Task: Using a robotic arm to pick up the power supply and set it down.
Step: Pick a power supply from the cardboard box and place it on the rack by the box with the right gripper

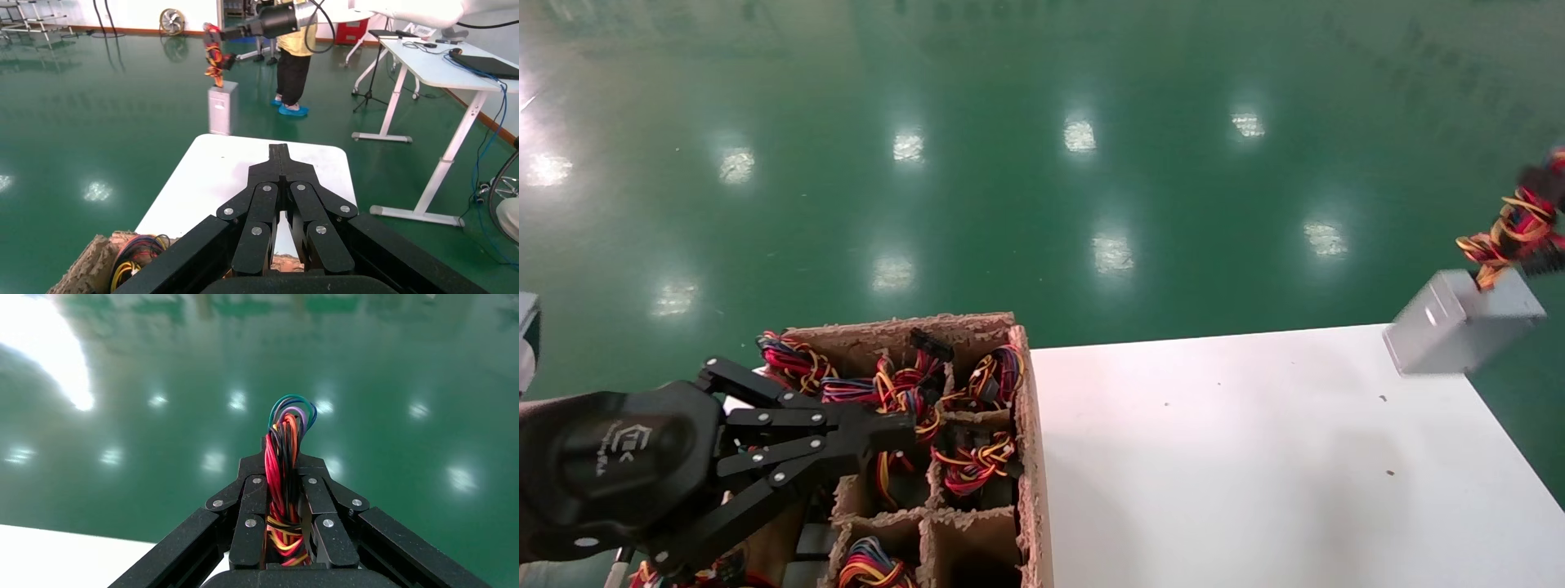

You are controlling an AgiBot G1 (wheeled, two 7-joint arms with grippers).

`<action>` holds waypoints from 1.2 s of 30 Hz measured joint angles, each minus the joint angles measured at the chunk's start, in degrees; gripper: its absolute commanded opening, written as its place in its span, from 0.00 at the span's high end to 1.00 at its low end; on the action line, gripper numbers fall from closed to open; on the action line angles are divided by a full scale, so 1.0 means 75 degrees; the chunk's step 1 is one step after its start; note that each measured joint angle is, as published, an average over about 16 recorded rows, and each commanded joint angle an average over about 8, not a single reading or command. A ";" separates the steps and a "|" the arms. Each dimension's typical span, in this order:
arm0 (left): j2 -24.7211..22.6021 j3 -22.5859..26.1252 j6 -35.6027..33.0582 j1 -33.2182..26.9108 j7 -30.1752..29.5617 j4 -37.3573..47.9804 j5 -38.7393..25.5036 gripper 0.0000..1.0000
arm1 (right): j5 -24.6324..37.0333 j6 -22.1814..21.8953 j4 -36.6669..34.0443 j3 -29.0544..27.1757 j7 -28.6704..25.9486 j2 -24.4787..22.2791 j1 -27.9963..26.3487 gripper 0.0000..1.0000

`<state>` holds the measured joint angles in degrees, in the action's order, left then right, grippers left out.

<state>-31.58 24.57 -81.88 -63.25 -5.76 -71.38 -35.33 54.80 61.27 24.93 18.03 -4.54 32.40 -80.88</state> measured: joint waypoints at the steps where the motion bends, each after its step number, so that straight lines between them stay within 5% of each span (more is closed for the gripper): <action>1: 0.0000 0.0000 0.0000 0.0000 0.0000 0.0000 0.0000 1.00 | 0.0077 -0.0038 -0.0163 0.0035 0.0057 -0.0002 -0.0043 1.00; 10: 0.0000 0.0000 0.0000 0.0000 0.0000 0.0000 0.0000 1.00 | 0.0587 -0.0460 -0.1519 0.0298 0.0554 0.0337 -0.0517 1.00; 25: 0.0000 0.0000 0.0000 0.0000 0.0000 0.0000 0.0000 1.00 | 0.1224 -0.1990 -0.2833 0.0674 0.1045 0.1429 -0.1345 1.00; 36: 0.0000 0.0000 0.0000 0.0000 0.0000 0.0000 0.0000 1.00 | 0.1664 -0.1473 -0.2921 0.0985 0.1198 0.1529 -0.1739 1.00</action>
<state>-31.58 24.57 -81.88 -63.25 -5.76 -71.38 -35.33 67.28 50.22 3.02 25.42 4.45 43.86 -93.92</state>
